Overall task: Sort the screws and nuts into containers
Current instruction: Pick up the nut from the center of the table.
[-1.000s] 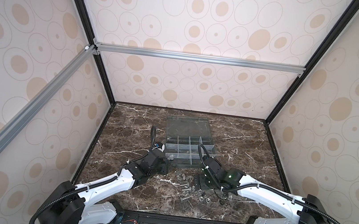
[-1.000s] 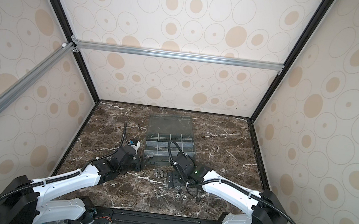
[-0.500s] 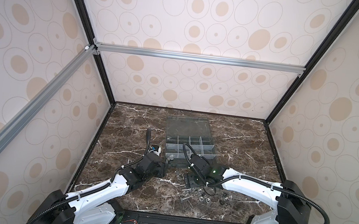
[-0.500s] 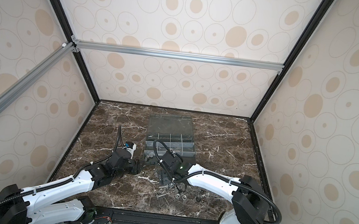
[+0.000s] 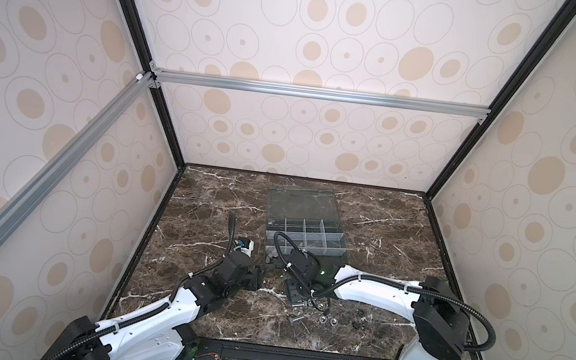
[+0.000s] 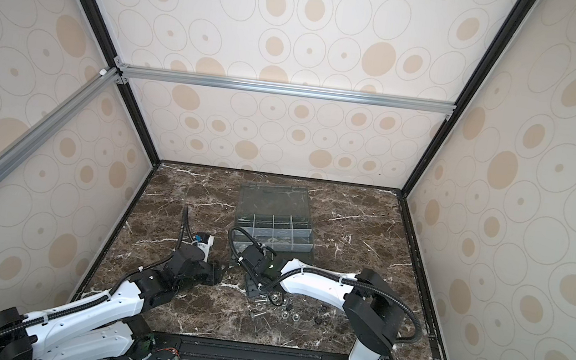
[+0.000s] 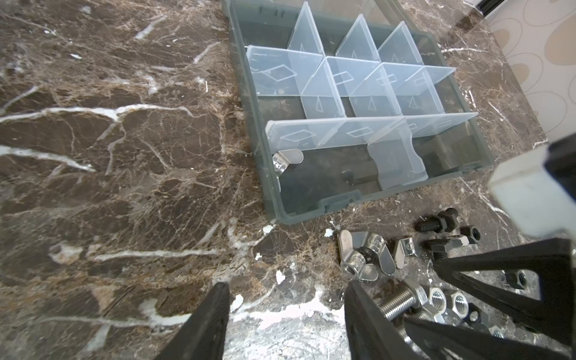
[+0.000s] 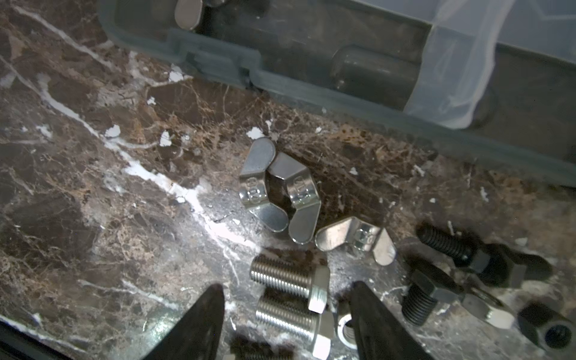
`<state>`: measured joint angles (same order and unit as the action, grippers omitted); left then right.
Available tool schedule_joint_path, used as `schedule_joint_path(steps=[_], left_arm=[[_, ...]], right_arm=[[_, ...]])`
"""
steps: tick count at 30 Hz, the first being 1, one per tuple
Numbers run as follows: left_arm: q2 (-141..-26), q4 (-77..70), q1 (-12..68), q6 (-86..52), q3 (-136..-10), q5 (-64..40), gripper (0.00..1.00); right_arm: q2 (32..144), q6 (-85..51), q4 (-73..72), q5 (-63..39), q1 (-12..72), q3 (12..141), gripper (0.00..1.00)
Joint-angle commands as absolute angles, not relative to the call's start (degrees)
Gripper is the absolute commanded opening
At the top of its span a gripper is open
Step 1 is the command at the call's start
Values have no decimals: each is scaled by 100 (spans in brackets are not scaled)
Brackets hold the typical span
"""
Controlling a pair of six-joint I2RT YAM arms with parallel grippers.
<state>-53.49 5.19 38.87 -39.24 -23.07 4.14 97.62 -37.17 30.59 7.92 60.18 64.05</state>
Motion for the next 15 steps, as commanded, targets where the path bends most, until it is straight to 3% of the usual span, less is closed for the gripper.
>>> schedule_joint_path(steps=[1, 15], left_arm=[[-5145, 518, 3832, -4034, -2169, 479, 60], [-4856, 518, 3816, -4073, -1839, 546, 62]], right_arm=[[9886, -3902, 3235, 1000, 6116, 6582, 64], [10537, -3732, 3481, 1037, 6204, 7278, 48]])
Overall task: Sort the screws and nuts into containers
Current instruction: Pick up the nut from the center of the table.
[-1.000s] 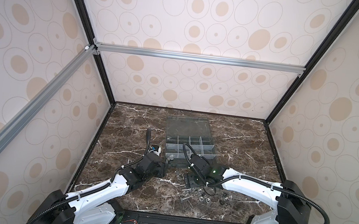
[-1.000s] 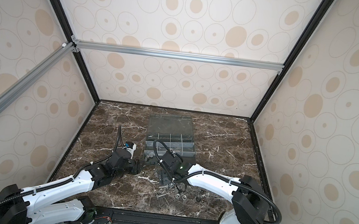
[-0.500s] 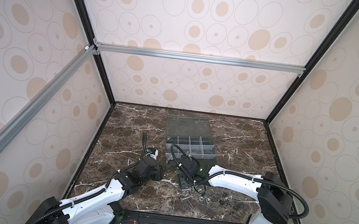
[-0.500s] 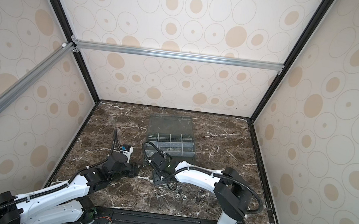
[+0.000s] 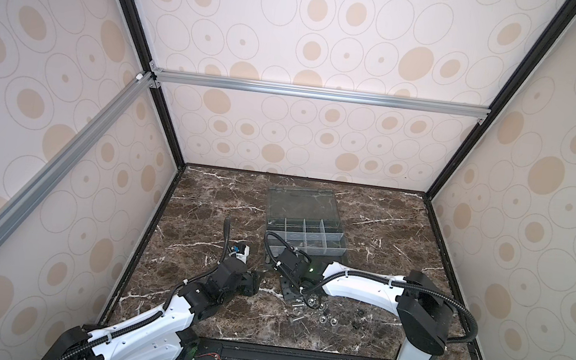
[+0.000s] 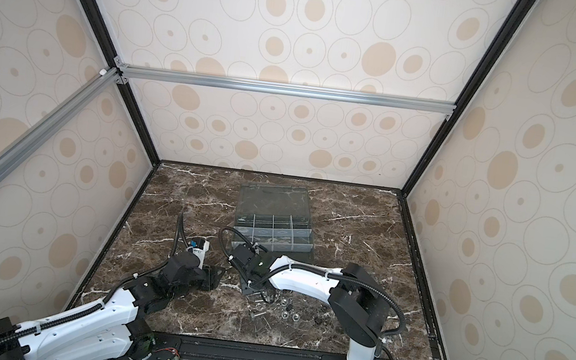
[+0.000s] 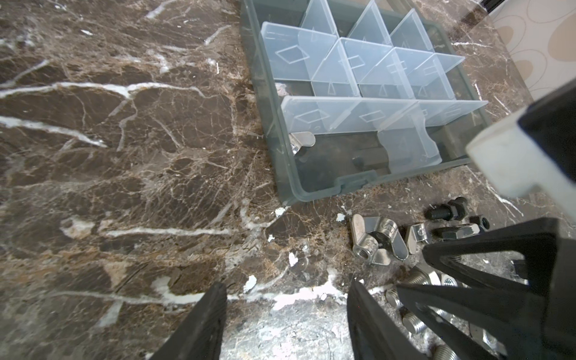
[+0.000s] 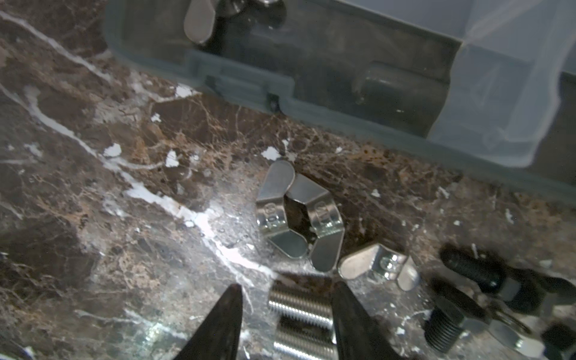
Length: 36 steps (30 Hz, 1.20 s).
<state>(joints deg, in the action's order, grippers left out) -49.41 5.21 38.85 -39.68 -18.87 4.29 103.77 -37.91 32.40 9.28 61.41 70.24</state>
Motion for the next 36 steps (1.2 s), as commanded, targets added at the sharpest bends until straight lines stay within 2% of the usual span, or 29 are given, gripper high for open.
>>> schedule_joint_path(steps=[1, 14, 36], left_arm=[[-4838, 504, 3814, -4078, -1822, 545, 63], [-4825, 431, 3785, -4069, -1758, 510, 64], [-4821, 409, 3762, -4079, -1705, 451, 64]], right_arm=[[10600, -3716, 3517, 1033, 6205, 7368, 48], [11116, -3403, 3615, 1055, 6181, 7909, 37], [11433, -3253, 3565, 980, 5930, 7981, 29]])
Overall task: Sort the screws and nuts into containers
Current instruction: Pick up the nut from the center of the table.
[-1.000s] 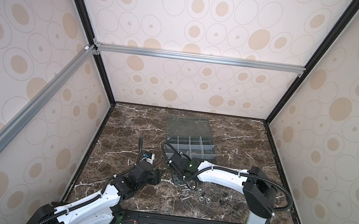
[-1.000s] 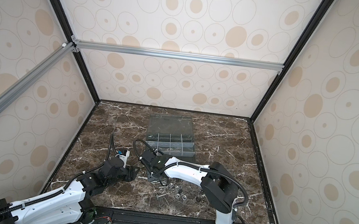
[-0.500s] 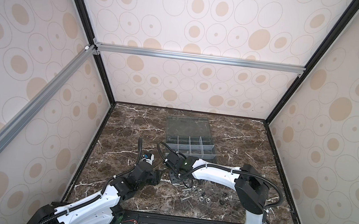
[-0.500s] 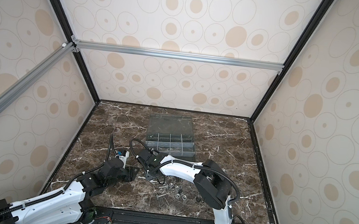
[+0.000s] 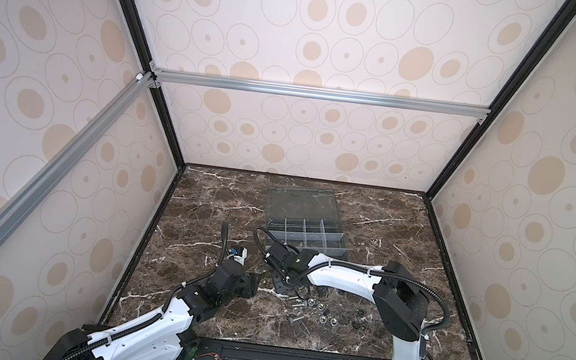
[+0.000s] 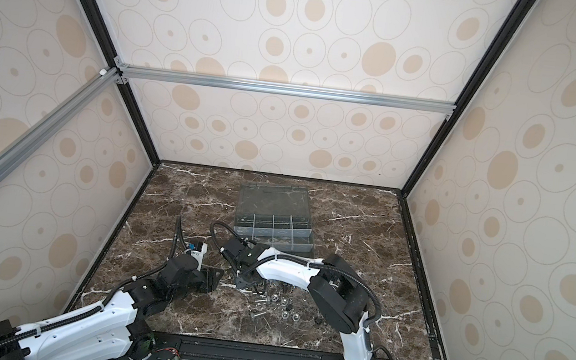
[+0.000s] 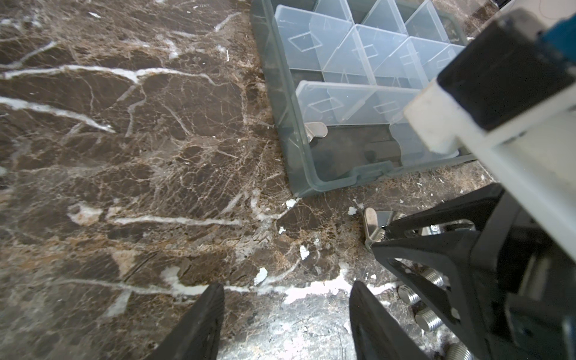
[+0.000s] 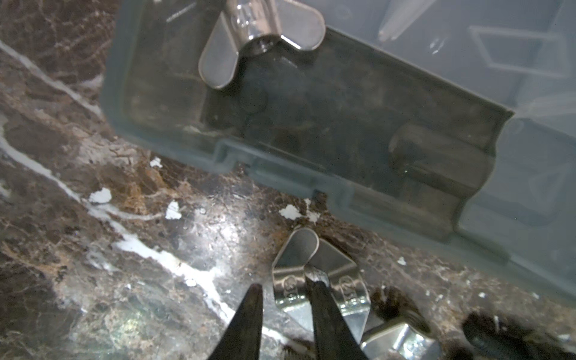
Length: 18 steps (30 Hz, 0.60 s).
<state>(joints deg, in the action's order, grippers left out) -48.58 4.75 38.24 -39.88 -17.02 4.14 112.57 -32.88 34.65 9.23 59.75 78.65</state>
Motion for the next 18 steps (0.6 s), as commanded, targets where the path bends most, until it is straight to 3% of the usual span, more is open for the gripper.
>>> schedule_joint_path(steps=[1, 12, 18], left_arm=[[-4825, 405, 3766, -4072, -1705, 448, 64], [-4883, 386, 3765, -4088, -1714, 404, 64], [-4865, 399, 3769, -4104, -1714, 396, 64]], right_arm=[[11443, -3243, 3559, 974, 5924, 7989, 29], [11577, -3165, 3543, 857, 5904, 8034, 23], [11561, -3159, 3528, 762, 5900, 8016, 13]])
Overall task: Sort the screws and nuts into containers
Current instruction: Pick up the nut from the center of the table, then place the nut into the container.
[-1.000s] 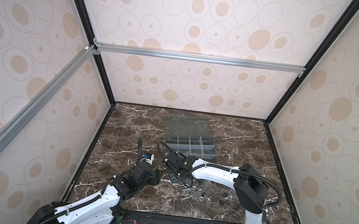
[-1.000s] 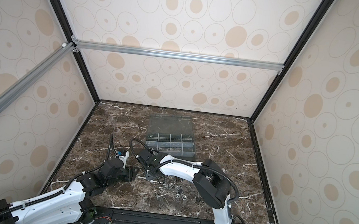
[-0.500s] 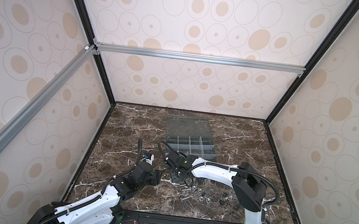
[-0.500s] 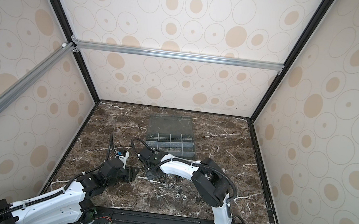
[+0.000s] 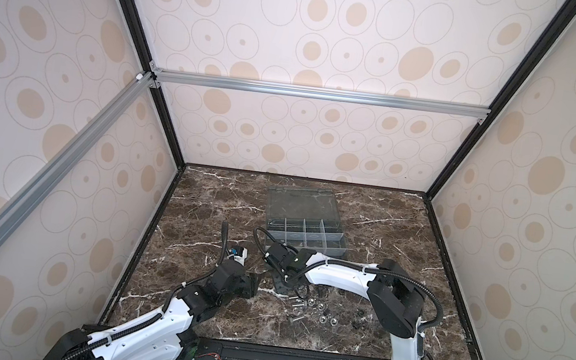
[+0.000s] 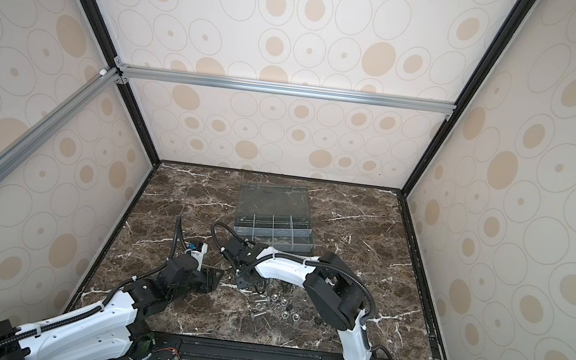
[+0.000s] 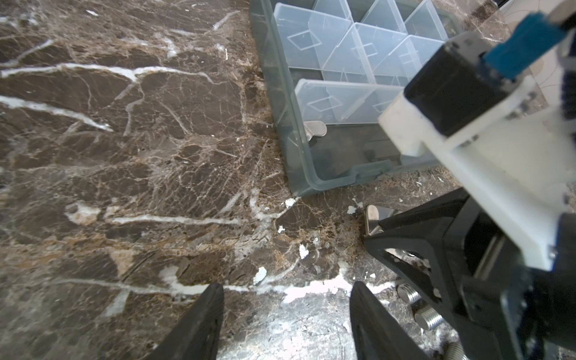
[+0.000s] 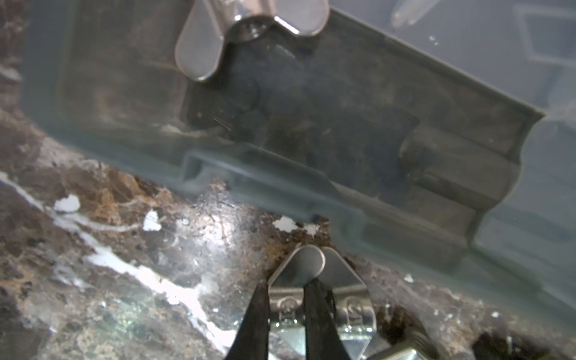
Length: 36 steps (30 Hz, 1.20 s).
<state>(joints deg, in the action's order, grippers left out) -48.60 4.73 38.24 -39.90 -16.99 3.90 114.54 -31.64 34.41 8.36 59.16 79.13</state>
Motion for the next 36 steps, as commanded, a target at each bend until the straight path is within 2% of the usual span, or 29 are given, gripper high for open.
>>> schedule_joint_path(steps=[1, 7, 16, 26, 36], left_arm=[[-4861, 400, 3769, -4104, -1714, 396, 64], [-4825, 432, 3762, -4130, -1723, 422, 64], [-4790, 457, 3758, -4175, -1722, 411, 64], [-4650, 413, 3753, -4280, -1661, 378, 64], [-4579, 512, 3761, -4463, -1582, 378, 64]], right_arm=[[11560, -3159, 3533, 756, 5899, 8016, 12], [11355, -3135, 3620, 734, 5900, 8083, 8], [10949, -2758, 3851, 955, 5873, 8545, 7], [11368, -2316, 4015, 888, 5459, 9481, 6], [11736, -2148, 3928, 633, 5135, 9696, 6]])
